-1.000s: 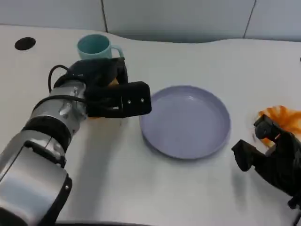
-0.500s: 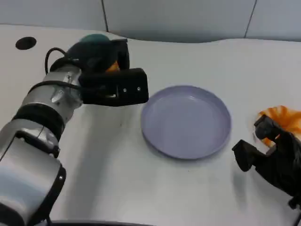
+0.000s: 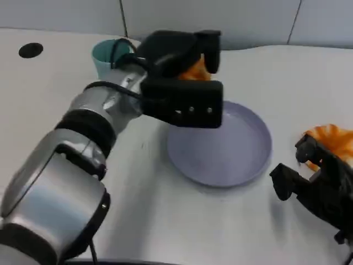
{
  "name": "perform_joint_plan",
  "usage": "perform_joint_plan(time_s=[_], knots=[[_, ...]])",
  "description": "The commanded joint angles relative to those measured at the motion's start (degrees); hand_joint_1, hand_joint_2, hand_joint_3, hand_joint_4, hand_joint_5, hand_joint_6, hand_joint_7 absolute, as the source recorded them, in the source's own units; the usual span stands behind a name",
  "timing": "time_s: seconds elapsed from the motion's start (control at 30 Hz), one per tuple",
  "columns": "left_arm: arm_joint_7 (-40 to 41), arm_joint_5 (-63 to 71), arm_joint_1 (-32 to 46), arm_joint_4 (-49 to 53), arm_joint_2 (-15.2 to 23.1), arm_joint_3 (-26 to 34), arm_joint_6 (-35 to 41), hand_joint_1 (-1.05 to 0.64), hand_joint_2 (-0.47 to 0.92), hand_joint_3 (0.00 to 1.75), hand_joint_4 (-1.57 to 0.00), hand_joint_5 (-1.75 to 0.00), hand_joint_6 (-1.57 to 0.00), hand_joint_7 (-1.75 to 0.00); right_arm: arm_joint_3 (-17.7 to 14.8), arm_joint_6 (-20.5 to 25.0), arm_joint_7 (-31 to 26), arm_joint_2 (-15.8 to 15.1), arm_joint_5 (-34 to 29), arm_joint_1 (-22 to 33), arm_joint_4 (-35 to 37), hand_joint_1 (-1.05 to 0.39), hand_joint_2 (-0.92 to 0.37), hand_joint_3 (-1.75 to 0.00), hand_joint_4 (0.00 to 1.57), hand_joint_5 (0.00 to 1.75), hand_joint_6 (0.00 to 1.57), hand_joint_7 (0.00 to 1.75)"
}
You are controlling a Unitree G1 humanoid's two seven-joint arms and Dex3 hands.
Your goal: Grasp the bread from the table and place it into the plate.
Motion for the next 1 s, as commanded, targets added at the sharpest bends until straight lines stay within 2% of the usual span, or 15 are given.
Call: perform_joint_plan(time_s=[0.03,0.07,0.1,0.13,0.17,0.27,0.3,0.33,0.37,0.4,0.47,0.5,0.57,0.77,1.0], knots=[[1.61,1.17,-2.29,-0.6,-1.4,-1.56,-1.62,0.13,0.63,0.01,-0.93,-1.75,-0.89,-1.48,-0.24,0.47,-0.78,-0.08,0.42,0.65,-2.06,-0.41,-0.87,0.0,0.91,1.75,0.68,1.75],[1.86,1.46,-2.26,-0.58,-1.91,-1.96,-1.74,0.14,0.63,0.01,-0.93,-1.75,-0.89,-1.47,-0.28,0.79,-0.81,-0.06,0.57,0.7,-2.29,-0.4,-0.87,0.0,0.91,1.75,0.68,1.75],[1.27,1.33,-2.27,-0.5,-2.29,-2.05,-1.55,0.11,0.62,0.01,-0.96,-1.71,-0.95,-1.37,-0.3,0.93,-0.83,-0.01,0.67,0.79,-2.5,-0.4,-0.87,0.0,0.91,1.75,0.68,1.75],[0.84,1.22,-2.28,-0.43,-2.53,-2.1,-1.43,0.06,0.62,0.01,-0.99,-1.57,-1.04,-1.15,-0.3,1.01,-0.85,0.01,0.74,0.85,-2.66,-0.4,-0.87,0.0,0.91,1.75,0.68,1.75],[0.35,0.87,-2.14,-0.4,-2.73,-1.92,-1.53,0.05,0.62,0.01,-1.01,-1.52,-1.09,-1.04,-0.38,1.33,-0.76,0.03,1.01,0.86,-2.73,-0.4,-0.87,0.0,0.91,1.75,0.68,1.75],[-2.22,-1.3,-1.59,-0.29,-2.99,-0.29,-2.44,0.01,0.63,0.0,-1.03,-1.43,-1.04,-1.12,-0.41,1.64,-0.78,0.02,1.14,0.9,-2.91,-0.38,-0.88,0.0,0.91,1.75,0.67,1.75],[-4.53,-2.85,-1.38,-0.18,-3.06,0.85,-2.75,-0.01,0.66,0.01,-0.99,-1.37,-0.98,-1.15,-0.34,1.31,-0.79,0.04,0.93,0.93,-2.95,-0.39,-0.88,0.0,0.9,1.75,0.67,1.75],[-6.49,-4.01,-1.23,-0.13,-3.02,1.72,-2.93,-0.06,0.69,0.02,-0.88,-1.26,-0.87,-1.15,-0.3,1.03,-0.76,0.08,0.79,0.95,-2.96,-0.39,-0.88,0.0,0.9,1.75,0.67,1.75],[-7.89,-4.91,-1.06,-0.19,-2.74,2.38,-3.52,-0.1,0.7,0.01,-0.82,-1.17,-0.82,-1.09,-0.26,0.82,-0.84,0.07,0.61,0.92,-2.93,-0.39,-0.88,0.0,0.9,1.75,0.67,1.75],[-8.58,-5.26,-0.98,-0.29,-2.5,2.67,-3.86,-0.2,0.71,0.01,-0.73,-0.98,-0.77,-0.87,-0.25,0.73,-0.89,0.06,0.52,0.9,-2.9,-0.4,-0.88,0.0,0.9,1.75,0.67,1.75],[-10.31,-7.01,-0.58,-0.69,-1.97,4.11,-4.88,-0.37,0.75,0.01,-0.63,-0.66,-0.76,-0.41,-0.37,1.19,-0.65,-0.02,0.83,0.71,-2.58,-0.4,-0.87,0.0,0.91,1.75,0.67,1.75],[-10.86,-7.56,-0.45,-0.82,-1.86,4.69,-5.17,-0.45,0.77,0.01,-0.58,-0.55,-0.73,-0.27,-0.46,1.45,-0.39,-0.06,1.1,0.61,-2.39,-0.39,-0.88,0.0,0.91,1.75,0.67,1.75],[-12.27,-9.01,-0.09,-1.1,-1.6,5.92,-5.76,-0.54,0.81,0.01,-0.51,-0.42,-0.69,-0.11,-0.54,1.53,-0.25,-0.04,1.24,0.48,-2.13,-0.39,-0.88,0.0,0.91,1.75,0.67,1.75],[-17.07,-13.61,1.61,-2.21,-0.99,9.46,-8.85,-0.65,0.88,0.02,-0.45,-0.35,-0.63,-0.03,-0.07,0.06,-1.11,0.01,-0.18,0.78,-2.49,-0.41,-0.87,0.0,0.91,1.75,0.68,1.75],[-23.61,-18.21,3.42,-2.9,0.26,13.16,-10.51,-0.62,0.89,0.01,-0.44,-0.35,-0.61,-0.01,-0.31,0.85,-1.41,0.15,0.29,0.86,-2.8,-0.4,-0.87,0.0,0.9,1.75,0.68,1.75]])
